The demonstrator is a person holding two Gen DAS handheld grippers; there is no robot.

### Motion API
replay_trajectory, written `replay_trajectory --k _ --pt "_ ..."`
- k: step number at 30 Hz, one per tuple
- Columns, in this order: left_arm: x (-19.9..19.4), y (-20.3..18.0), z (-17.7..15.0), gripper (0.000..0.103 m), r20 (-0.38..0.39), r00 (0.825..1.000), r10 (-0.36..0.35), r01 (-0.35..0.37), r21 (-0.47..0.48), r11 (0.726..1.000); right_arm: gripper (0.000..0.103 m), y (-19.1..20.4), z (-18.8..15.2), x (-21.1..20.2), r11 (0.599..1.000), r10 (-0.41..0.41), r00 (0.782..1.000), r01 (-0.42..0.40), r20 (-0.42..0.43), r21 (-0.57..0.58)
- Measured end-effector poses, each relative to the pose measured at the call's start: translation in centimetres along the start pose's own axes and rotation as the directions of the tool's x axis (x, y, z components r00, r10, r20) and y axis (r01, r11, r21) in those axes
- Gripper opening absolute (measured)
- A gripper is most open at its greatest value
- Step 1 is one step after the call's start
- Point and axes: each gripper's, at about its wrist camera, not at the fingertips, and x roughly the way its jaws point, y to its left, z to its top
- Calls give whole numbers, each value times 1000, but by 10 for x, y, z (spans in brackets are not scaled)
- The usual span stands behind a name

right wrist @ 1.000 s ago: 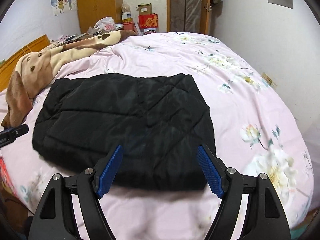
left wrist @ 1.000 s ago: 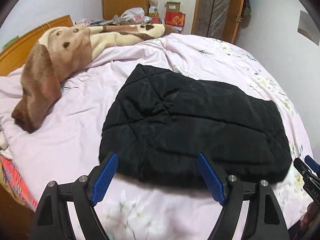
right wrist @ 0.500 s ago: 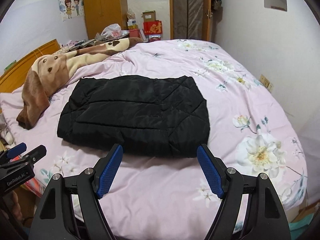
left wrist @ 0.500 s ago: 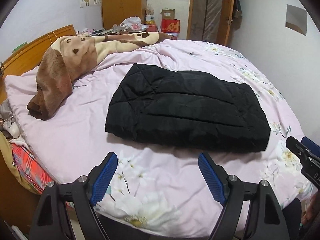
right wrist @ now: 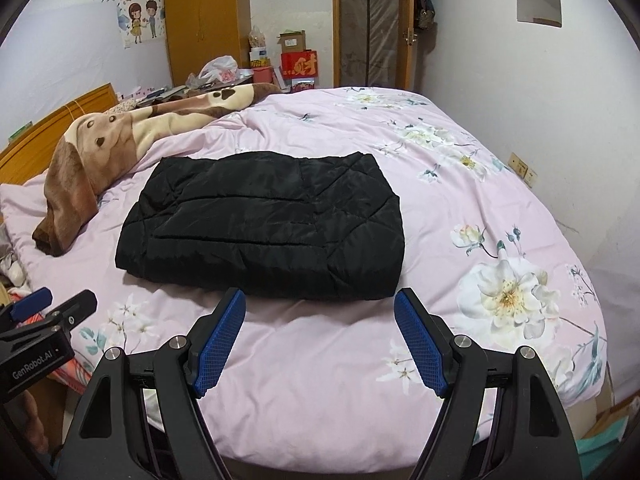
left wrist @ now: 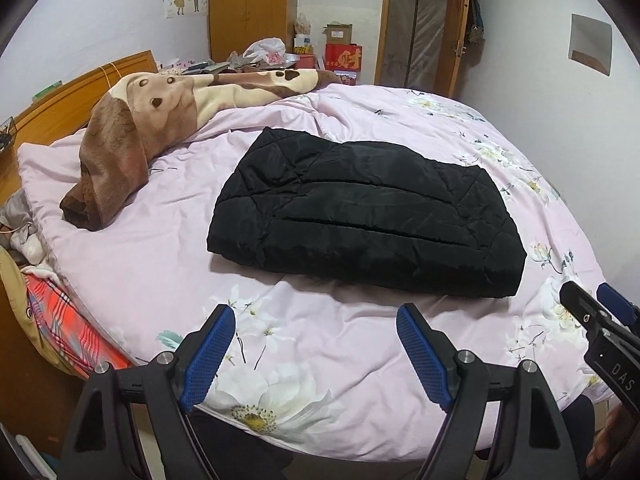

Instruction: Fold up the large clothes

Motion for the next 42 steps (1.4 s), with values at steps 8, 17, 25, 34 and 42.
replay_trajectory --k 8,17,25,34,42 --pt "-4 -7 -4 83 14 1000 -16 16 17 1000 77 0 -3 0 1000 0 1000 0 -4 4" --pt "-5 -22 -6 83 15 1000 2 -3 66 998 77 0 -4 0 1000 4 1000 -4 -11 7" --pt "-6 -20 -7 83 17 1000 -6 6 46 999 77 2 -5 2 1000 7 1000 -7 -10 1" --pt "-12 -29 -11 83 43 999 28 -31 62 998 77 4 -5 1 1000 9 1000 -9 -10 1" --pt "-11 -31 -14 83 34 999 15 -17 47 999 77 4 -5 1 1000 10 1000 -10 -10 0"
